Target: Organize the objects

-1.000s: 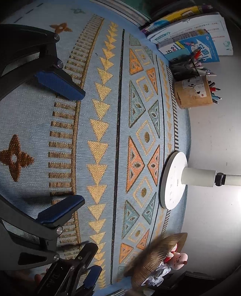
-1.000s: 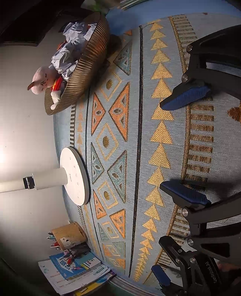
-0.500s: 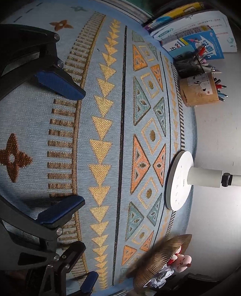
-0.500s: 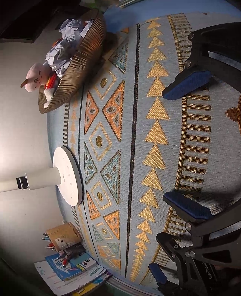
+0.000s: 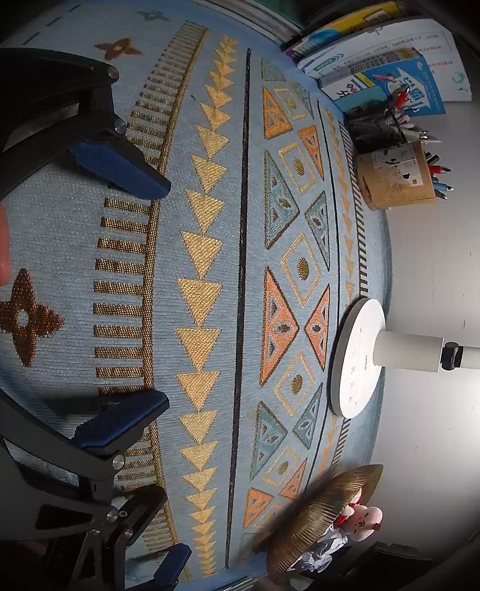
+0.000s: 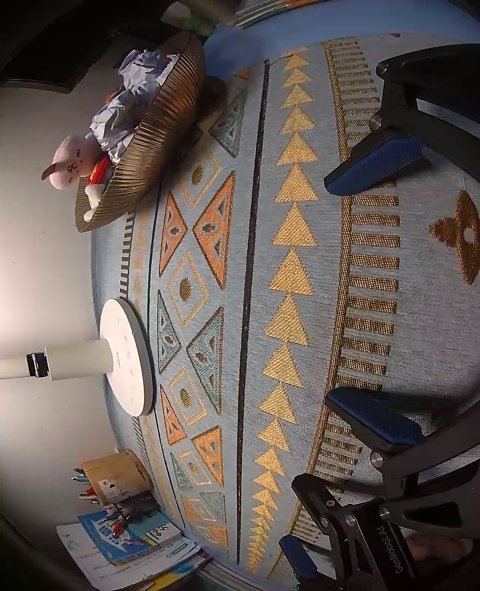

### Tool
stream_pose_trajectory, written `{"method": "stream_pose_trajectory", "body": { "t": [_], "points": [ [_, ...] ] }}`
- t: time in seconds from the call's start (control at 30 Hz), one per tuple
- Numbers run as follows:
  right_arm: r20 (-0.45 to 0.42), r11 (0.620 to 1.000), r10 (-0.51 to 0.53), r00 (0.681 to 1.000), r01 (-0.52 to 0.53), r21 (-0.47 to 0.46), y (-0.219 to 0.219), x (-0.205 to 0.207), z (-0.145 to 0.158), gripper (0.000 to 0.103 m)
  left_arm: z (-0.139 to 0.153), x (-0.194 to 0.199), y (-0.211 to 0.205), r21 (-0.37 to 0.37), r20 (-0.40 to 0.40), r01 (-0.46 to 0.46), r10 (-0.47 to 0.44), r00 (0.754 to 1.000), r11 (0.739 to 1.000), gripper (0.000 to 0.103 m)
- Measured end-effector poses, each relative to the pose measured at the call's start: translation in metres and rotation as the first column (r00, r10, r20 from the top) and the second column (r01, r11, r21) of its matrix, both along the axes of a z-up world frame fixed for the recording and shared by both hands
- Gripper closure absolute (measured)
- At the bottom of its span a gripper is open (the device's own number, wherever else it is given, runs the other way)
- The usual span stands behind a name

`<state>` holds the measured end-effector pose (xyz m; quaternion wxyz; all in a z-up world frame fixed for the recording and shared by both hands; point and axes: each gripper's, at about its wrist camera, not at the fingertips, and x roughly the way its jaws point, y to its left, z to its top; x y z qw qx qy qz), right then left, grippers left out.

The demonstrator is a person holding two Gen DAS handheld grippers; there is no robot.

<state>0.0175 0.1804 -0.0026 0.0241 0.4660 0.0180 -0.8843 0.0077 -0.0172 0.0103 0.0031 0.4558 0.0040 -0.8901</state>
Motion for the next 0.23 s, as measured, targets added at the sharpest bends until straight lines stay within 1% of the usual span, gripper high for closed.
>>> {"method": "stream_pose_trajectory", "body": {
  "t": [0.23],
  "points": [
    [0.000,1.000,-0.001,1.000,0.001,0.000,0.0000,0.0005,0.0001,0.000,-0.0001,-0.0012,-0.0011,-0.001,0.000,0.008,-0.008,1.000,1.000,0.000]
  ]
}}
